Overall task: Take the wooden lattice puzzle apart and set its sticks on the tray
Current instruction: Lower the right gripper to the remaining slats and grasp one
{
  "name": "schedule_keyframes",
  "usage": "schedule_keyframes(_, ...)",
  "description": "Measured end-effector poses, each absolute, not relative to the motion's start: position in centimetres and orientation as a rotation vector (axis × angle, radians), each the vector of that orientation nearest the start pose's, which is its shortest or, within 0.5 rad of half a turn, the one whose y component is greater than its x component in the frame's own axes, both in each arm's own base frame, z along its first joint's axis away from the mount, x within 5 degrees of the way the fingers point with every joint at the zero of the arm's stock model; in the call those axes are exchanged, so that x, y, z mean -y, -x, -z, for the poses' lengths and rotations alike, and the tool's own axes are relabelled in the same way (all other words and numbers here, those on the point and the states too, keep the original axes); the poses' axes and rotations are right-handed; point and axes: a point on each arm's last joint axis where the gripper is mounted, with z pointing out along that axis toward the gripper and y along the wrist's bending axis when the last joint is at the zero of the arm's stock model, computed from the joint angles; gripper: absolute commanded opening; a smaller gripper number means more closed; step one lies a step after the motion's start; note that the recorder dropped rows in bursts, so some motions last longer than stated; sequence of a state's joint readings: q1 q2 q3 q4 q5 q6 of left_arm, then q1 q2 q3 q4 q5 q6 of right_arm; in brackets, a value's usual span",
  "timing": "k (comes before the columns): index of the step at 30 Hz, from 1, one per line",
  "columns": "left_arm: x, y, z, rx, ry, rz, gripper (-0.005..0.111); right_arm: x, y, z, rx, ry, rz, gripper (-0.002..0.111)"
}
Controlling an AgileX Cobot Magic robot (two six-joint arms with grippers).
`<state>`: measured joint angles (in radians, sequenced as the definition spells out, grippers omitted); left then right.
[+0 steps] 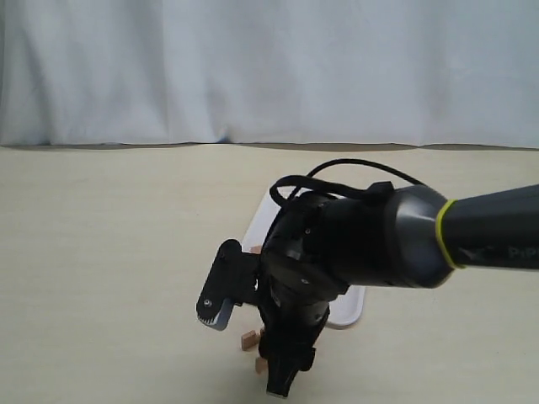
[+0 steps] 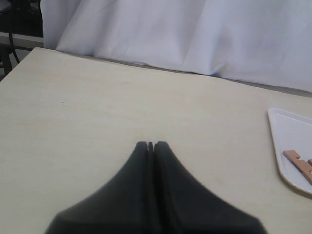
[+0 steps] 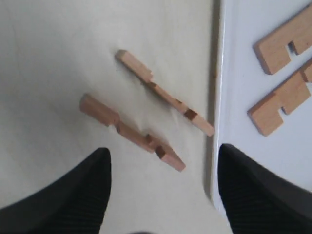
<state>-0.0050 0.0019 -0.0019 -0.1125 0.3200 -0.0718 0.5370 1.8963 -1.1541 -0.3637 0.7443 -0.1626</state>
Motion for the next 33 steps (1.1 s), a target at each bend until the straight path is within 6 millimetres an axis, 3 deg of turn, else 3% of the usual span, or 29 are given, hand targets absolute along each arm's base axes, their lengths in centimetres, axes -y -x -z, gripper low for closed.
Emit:
schedule_keyframes(4, 0.3, -5.4, -18.5, -1.800, 0.131, 0.163, 0.000, -16.8, -31.3, -16.5, -2.537, 1.561, 0.268, 0.060)
schedule_keyframes(10, 0.3, -5.4, -18.5, -1.800, 0.131, 0.163, 0.000, -17.3, -31.3, -15.4, -2.391, 1.825, 0.214, 0.060)
schedule_keyframes(26, 0.3, -5.4, -18.5, -1.800, 0.131, 0.163, 0.000, -17.6, -31.7, -13.1, -2.374, 1.894, 0.207, 0.060)
schedule_keyframes(30, 0.3, -5.4, -18.5, -1.800, 0.131, 0.163, 0.000, -17.6, -31.8, -12.5, -2.377, 1.902, 0.207, 0.047)
schedule_keyframes(33, 0.3, -5.4, -18.5, -1.800, 0.131, 0.163, 0.000, -17.6, -31.9, -12.0, -2.367, 1.926, 0.226, 0.026)
